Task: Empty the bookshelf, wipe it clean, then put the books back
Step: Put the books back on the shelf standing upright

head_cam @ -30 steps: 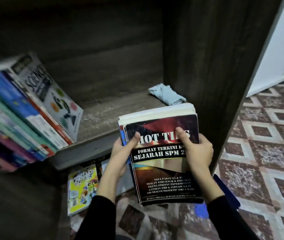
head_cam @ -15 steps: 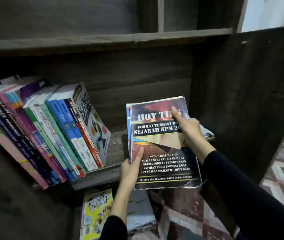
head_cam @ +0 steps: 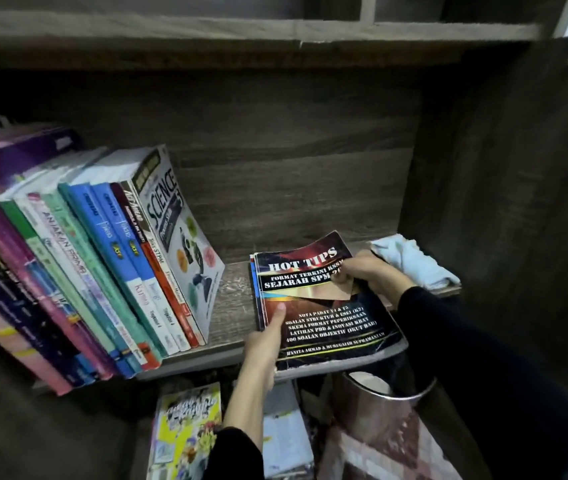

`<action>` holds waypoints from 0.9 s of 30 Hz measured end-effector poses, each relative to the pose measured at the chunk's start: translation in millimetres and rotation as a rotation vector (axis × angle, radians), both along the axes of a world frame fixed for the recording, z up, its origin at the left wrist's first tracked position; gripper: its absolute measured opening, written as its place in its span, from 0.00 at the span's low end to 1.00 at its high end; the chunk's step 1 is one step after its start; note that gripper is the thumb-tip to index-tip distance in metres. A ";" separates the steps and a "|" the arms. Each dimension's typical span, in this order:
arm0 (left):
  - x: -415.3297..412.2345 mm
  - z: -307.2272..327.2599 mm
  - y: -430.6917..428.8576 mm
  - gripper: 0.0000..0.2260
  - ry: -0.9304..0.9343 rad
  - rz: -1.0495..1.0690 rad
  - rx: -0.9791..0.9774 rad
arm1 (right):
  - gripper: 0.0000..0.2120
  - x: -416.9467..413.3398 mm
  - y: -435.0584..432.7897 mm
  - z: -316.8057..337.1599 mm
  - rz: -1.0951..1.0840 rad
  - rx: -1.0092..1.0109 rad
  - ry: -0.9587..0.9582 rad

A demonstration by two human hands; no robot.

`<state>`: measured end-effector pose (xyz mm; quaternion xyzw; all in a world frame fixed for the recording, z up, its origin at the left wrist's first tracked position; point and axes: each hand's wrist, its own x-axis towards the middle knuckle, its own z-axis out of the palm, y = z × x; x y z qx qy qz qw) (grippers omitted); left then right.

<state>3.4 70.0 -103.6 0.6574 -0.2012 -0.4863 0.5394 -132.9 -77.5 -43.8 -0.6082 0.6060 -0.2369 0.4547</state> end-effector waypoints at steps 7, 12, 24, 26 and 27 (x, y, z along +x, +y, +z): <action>-5.1 -5.2 -2.5 0.34 -0.012 0.053 0.035 | 0.21 -8.5 -1.2 -19.0 -0.003 -0.032 0.132; -5.8 0.4 3.3 0.34 -0.005 0.019 0.035 | 0.25 1.1 56.4 -26.9 0.022 -0.735 0.746; -9.1 22.9 3.5 0.17 0.117 -0.062 -0.072 | 0.44 -31.3 118.1 -65.8 0.425 -1.069 0.694; -16.6 34.7 2.3 0.22 0.069 -0.049 -0.112 | 0.36 -32.8 114.5 -65.6 0.310 -1.213 0.571; -19.1 42.2 2.1 0.24 0.041 -0.054 -0.137 | 0.34 -32.7 113.1 -62.2 0.255 -1.278 0.513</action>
